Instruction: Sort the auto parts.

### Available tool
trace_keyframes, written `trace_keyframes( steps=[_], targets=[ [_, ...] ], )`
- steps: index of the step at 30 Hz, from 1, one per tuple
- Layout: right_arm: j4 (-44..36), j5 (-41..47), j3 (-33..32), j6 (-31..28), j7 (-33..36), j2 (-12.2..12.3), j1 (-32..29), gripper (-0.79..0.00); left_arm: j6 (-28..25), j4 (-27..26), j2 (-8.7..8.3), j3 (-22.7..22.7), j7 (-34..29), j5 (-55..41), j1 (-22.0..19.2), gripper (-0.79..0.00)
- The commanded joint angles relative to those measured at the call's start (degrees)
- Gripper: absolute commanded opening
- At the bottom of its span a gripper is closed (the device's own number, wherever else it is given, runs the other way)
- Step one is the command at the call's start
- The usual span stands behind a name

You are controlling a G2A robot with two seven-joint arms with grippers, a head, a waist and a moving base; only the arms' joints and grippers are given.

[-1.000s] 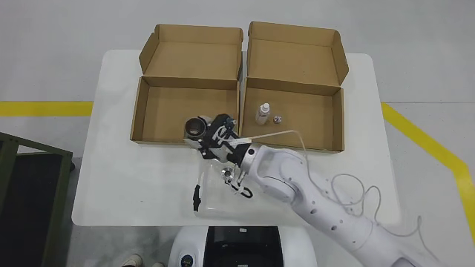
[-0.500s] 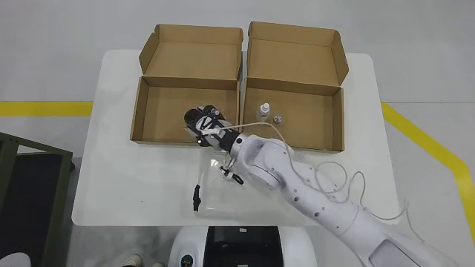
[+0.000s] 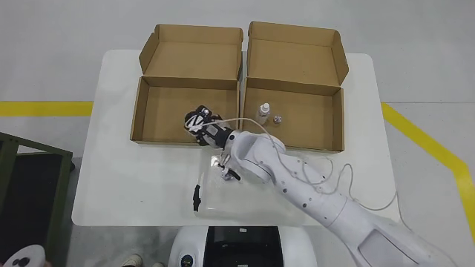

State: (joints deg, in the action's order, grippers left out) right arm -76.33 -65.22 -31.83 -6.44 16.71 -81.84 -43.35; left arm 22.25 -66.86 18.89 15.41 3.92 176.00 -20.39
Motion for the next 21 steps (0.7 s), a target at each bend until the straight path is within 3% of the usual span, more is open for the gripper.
trace_keyframes(
  steps=[1,21],
  targets=[
    [0.91,-0.20,0.03,-0.14,0.22,-0.39,0.19,-0.785,0.00,0.00,0.00,0.00,0.00,0.00,0.00,0.000],
    [4.44,-2.72,-1.56,-2.54,3.70,-3.18,2.66,-0.785,0.00,0.00,0.00,0.00,0.00,0.00,0.00,0.000]
  ],
)
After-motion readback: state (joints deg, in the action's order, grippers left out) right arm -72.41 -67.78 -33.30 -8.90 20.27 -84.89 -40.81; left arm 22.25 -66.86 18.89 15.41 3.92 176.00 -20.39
